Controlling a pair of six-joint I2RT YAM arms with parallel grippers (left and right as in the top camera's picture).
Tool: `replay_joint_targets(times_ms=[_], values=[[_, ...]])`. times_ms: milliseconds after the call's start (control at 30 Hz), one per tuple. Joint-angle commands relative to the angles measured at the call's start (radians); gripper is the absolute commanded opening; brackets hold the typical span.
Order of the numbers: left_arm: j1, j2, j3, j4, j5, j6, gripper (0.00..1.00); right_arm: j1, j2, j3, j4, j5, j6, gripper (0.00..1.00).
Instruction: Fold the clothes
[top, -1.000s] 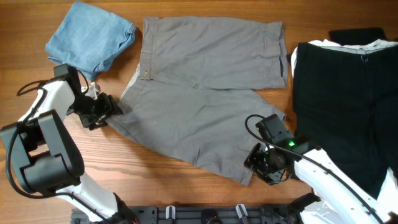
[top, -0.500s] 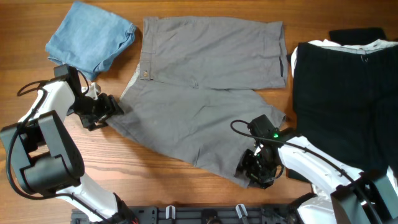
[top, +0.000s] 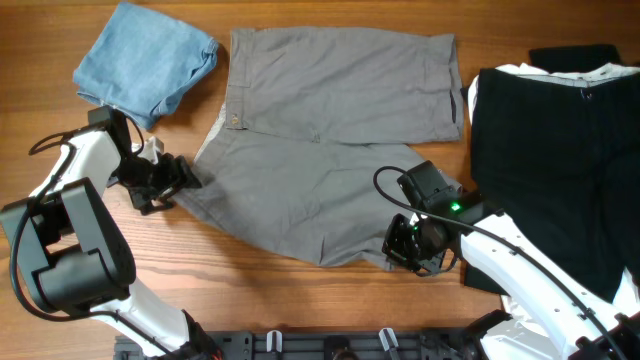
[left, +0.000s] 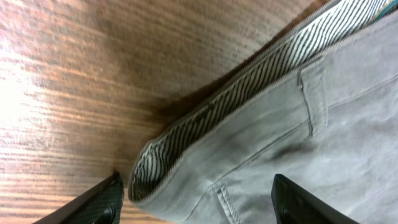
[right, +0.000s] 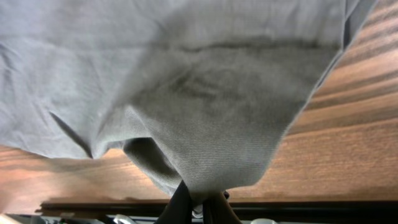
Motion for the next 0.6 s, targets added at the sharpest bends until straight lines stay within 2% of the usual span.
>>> replay_joint_targets(times_ms=[0, 33, 133, 200, 233, 267, 300, 433, 567], values=[[0.001, -0.012, -0.014, 0.006, -0.027, 0.024, 0.77, 0.0, -0.01, 0.009, 0.005, 0.062, -0.008, 0.04], [0.001, -0.007, -0.016, 0.022, -0.048, 0.024, 0.75, 0.0, -0.01, 0.009, 0.008, 0.062, -0.008, 0.04], [0.001, 0.007, -0.084, 0.166, -0.051, 0.024, 0.52, 0.0, -0.01, 0.009, 0.02, 0.062, -0.008, 0.04], [0.001, 0.007, -0.138, 0.248, -0.051, 0.024, 0.32, 0.0, -0.01, 0.009, 0.023, 0.062, -0.008, 0.04], [0.001, 0.007, -0.149, 0.262, -0.051, 0.024, 0.27, 0.0, -0.01, 0.009, 0.023, 0.062, -0.008, 0.05], [0.001, 0.007, -0.154, 0.266, -0.051, 0.024, 0.11, 0.0, -0.01, 0.01, 0.02, 0.062, -0.008, 0.04], [0.001, 0.007, -0.153, 0.261, -0.051, 0.024, 0.04, 0.0, -0.01, 0.012, 0.016, 0.062, -0.008, 0.05], [0.007, -0.013, -0.129, 0.147, -0.051, 0.024, 0.04, 0.0, -0.016, 0.073, -0.058, 0.077, -0.008, 0.04], [0.014, -0.172, -0.019, -0.03, -0.002, 0.02, 0.04, 0.0, -0.04, 0.291, -0.23, 0.197, -0.02, 0.04]])
